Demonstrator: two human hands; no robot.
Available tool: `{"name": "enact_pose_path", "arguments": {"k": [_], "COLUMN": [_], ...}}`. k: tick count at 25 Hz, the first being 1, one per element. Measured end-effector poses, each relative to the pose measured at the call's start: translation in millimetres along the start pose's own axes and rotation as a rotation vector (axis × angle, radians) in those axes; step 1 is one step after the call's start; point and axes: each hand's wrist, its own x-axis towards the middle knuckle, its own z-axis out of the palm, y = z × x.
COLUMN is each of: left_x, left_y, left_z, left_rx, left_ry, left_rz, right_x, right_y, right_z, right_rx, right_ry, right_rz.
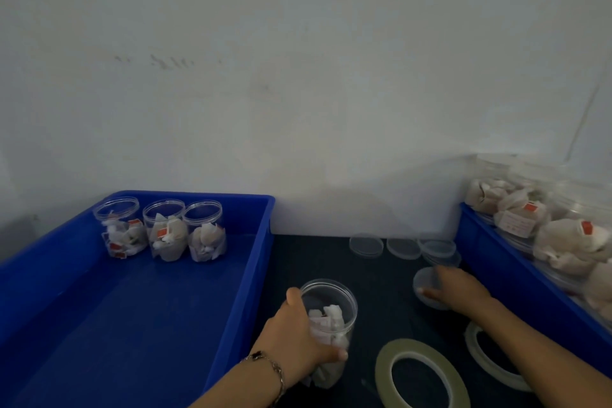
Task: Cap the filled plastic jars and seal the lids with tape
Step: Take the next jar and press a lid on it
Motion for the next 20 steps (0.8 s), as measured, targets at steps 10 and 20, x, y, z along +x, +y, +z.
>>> {"name": "enact_pose_path", "arguments": {"k": [10,20], "left_x": [-4.1,-6.2], "left_y": [-1.0,4.9], "left_z": [-0.3,-2.6], "left_rx": [0.015,-0.021], "left_ry": [0.028,0.067], "left_rz": [0.037,0.164], "right_x": [-11.9,-105.4], "right_y": [8.0,-95.0], "right_z": [-12.2,-49.3], "right_rx": [-0.041,0.538], "right_ry": [-0.021,0.080], "right_rz": [0.038,-0.596]}}
